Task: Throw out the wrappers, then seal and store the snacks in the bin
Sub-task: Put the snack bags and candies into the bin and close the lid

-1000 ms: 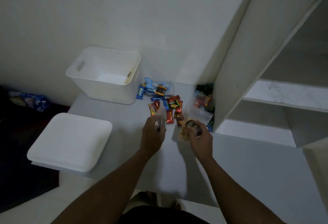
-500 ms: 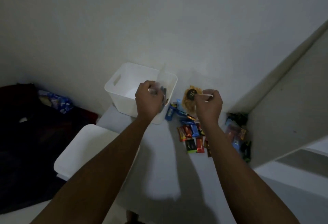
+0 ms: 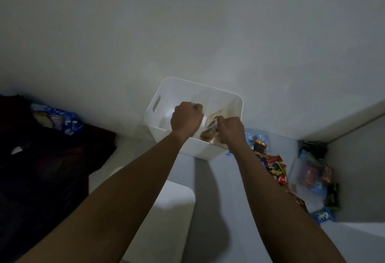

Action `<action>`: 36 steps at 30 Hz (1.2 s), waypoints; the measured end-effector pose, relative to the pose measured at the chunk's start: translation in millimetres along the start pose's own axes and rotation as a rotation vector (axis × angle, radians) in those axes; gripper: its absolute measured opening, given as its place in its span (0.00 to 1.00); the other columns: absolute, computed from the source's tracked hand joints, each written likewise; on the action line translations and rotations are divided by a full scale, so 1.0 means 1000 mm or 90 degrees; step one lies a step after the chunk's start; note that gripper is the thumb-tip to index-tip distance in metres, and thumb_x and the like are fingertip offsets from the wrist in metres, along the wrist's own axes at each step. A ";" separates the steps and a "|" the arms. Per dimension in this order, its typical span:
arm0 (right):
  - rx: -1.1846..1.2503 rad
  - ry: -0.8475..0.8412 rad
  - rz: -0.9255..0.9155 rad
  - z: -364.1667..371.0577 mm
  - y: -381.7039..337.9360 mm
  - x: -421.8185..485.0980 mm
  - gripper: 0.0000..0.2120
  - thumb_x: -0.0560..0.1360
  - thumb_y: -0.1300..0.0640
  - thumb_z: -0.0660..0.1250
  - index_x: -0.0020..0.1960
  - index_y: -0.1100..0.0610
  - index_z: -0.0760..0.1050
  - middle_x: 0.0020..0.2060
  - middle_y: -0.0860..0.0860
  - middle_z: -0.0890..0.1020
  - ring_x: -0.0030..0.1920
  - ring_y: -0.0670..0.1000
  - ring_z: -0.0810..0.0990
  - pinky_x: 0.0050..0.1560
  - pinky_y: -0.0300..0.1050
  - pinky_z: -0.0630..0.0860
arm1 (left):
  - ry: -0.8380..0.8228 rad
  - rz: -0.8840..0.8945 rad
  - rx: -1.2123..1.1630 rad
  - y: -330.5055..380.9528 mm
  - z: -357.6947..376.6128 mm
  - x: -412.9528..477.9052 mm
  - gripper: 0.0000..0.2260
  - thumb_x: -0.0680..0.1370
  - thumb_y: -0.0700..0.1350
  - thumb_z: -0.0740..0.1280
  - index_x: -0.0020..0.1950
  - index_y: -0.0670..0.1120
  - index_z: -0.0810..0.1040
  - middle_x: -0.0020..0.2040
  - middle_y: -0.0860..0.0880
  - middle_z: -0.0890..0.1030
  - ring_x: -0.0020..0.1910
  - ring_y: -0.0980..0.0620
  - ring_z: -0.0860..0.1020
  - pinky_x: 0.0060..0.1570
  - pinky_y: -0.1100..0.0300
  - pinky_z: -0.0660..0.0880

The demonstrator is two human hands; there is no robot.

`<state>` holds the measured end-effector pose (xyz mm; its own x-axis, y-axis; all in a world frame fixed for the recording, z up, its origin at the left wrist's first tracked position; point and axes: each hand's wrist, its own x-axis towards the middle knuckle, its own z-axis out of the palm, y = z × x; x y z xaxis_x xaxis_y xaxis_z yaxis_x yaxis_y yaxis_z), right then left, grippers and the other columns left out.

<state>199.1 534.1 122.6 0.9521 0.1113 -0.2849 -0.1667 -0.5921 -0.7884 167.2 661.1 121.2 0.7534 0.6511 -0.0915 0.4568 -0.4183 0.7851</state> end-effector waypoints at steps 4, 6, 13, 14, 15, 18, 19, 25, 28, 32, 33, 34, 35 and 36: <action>-0.094 -0.061 0.025 0.019 0.008 0.013 0.18 0.79 0.53 0.59 0.53 0.68 0.77 0.46 0.62 0.79 0.44 0.59 0.75 0.44 0.45 0.68 | -0.102 -0.044 -0.028 -0.019 0.011 0.011 0.15 0.76 0.46 0.62 0.33 0.41 0.77 0.32 0.46 0.78 0.37 0.44 0.80 0.40 0.57 0.76; -0.117 -0.083 0.035 0.022 0.011 0.017 0.16 0.80 0.55 0.59 0.55 0.68 0.76 0.48 0.64 0.79 0.45 0.61 0.75 0.44 0.45 0.67 | -0.150 -0.042 -0.042 -0.024 0.018 0.014 0.15 0.74 0.44 0.63 0.27 0.43 0.72 0.28 0.47 0.75 0.32 0.46 0.76 0.33 0.60 0.71; -0.210 -0.120 0.044 0.008 0.015 0.019 0.14 0.79 0.58 0.62 0.57 0.68 0.75 0.47 0.61 0.78 0.48 0.59 0.77 0.43 0.44 0.67 | -0.434 -0.151 -0.124 -0.017 0.037 0.026 0.14 0.71 0.47 0.69 0.49 0.38 0.80 0.45 0.38 0.83 0.41 0.41 0.83 0.51 0.43 0.82; -0.227 -0.109 0.041 0.005 0.016 0.020 0.13 0.78 0.59 0.63 0.57 0.67 0.75 0.48 0.62 0.79 0.49 0.61 0.79 0.42 0.44 0.68 | -0.467 -0.171 -0.130 -0.014 0.039 0.024 0.17 0.72 0.50 0.69 0.53 0.39 0.79 0.49 0.38 0.83 0.43 0.42 0.83 0.51 0.46 0.81; -0.242 -0.094 0.041 0.001 0.017 0.021 0.12 0.77 0.61 0.63 0.56 0.67 0.75 0.48 0.61 0.80 0.51 0.61 0.80 0.42 0.43 0.68 | -0.495 -0.190 -0.133 -0.011 0.042 0.024 0.20 0.74 0.54 0.67 0.57 0.41 0.78 0.52 0.40 0.83 0.45 0.42 0.83 0.51 0.49 0.81; -0.279 -0.038 0.039 -0.010 0.019 0.024 0.12 0.77 0.63 0.63 0.58 0.67 0.75 0.52 0.61 0.80 0.55 0.61 0.80 0.43 0.43 0.69 | -0.564 -0.212 -0.084 -0.001 0.044 0.020 0.23 0.79 0.61 0.58 0.61 0.45 0.75 0.54 0.46 0.80 0.45 0.48 0.80 0.44 0.57 0.77; -0.286 -0.022 0.030 -0.014 0.021 0.024 0.12 0.77 0.63 0.63 0.59 0.67 0.76 0.54 0.61 0.80 0.56 0.61 0.80 0.43 0.43 0.70 | -0.576 -0.212 -0.054 0.002 0.045 0.018 0.21 0.81 0.60 0.56 0.60 0.45 0.75 0.54 0.46 0.79 0.42 0.50 0.78 0.40 0.59 0.74; -0.188 0.052 -0.031 -0.029 0.038 0.022 0.15 0.76 0.65 0.62 0.60 0.58 0.80 0.59 0.58 0.81 0.57 0.57 0.81 0.53 0.46 0.77 | -0.577 -0.172 0.020 0.001 0.060 0.014 0.16 0.81 0.48 0.57 0.61 0.40 0.77 0.54 0.43 0.81 0.41 0.50 0.76 0.37 0.60 0.71; -0.151 0.077 -0.063 -0.037 0.050 0.020 0.12 0.77 0.63 0.63 0.57 0.58 0.81 0.55 0.56 0.83 0.51 0.56 0.82 0.50 0.47 0.80 | -0.434 -0.111 0.034 0.007 0.073 0.014 0.10 0.78 0.46 0.62 0.52 0.41 0.77 0.48 0.42 0.80 0.40 0.47 0.77 0.36 0.59 0.72; -0.118 0.130 -0.085 -0.061 0.074 0.022 0.10 0.77 0.61 0.64 0.53 0.59 0.82 0.48 0.56 0.85 0.48 0.56 0.83 0.50 0.52 0.81 | -0.237 0.103 0.066 0.031 0.087 0.010 0.14 0.76 0.45 0.66 0.61 0.46 0.78 0.57 0.45 0.81 0.55 0.46 0.79 0.54 0.55 0.76; -0.105 0.133 -0.074 -0.069 0.083 0.024 0.09 0.77 0.61 0.64 0.53 0.60 0.82 0.48 0.57 0.85 0.49 0.57 0.83 0.50 0.52 0.80 | -0.203 0.150 0.052 0.041 0.089 0.007 0.15 0.76 0.44 0.67 0.62 0.47 0.77 0.55 0.46 0.81 0.54 0.46 0.79 0.55 0.55 0.76; -0.093 0.135 -0.057 -0.077 0.093 0.027 0.10 0.77 0.61 0.64 0.53 0.60 0.82 0.49 0.57 0.85 0.49 0.57 0.83 0.50 0.50 0.80 | -0.174 0.198 0.040 0.052 0.093 0.003 0.15 0.75 0.44 0.67 0.62 0.48 0.77 0.51 0.47 0.81 0.52 0.48 0.79 0.53 0.55 0.76; -0.084 0.140 -0.042 -0.087 0.104 0.030 0.10 0.77 0.61 0.64 0.53 0.59 0.82 0.49 0.57 0.85 0.50 0.57 0.83 0.50 0.48 0.79 | -0.152 0.245 0.028 0.065 0.098 -0.002 0.14 0.76 0.44 0.68 0.62 0.48 0.78 0.48 0.49 0.79 0.48 0.49 0.78 0.50 0.56 0.76; -0.076 0.145 -0.024 -0.097 0.118 0.032 0.10 0.77 0.60 0.64 0.54 0.59 0.82 0.50 0.56 0.85 0.51 0.57 0.82 0.49 0.45 0.77 | -0.138 0.284 0.017 0.076 0.103 -0.009 0.14 0.76 0.44 0.68 0.62 0.48 0.78 0.46 0.51 0.78 0.45 0.51 0.77 0.48 0.57 0.75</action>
<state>234.8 390.3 73.6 0.9925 -0.0403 -0.1158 -0.1120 -0.6820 -0.7227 244.3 558.2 118.7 0.9579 0.2595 0.1226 0.0771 -0.6441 0.7610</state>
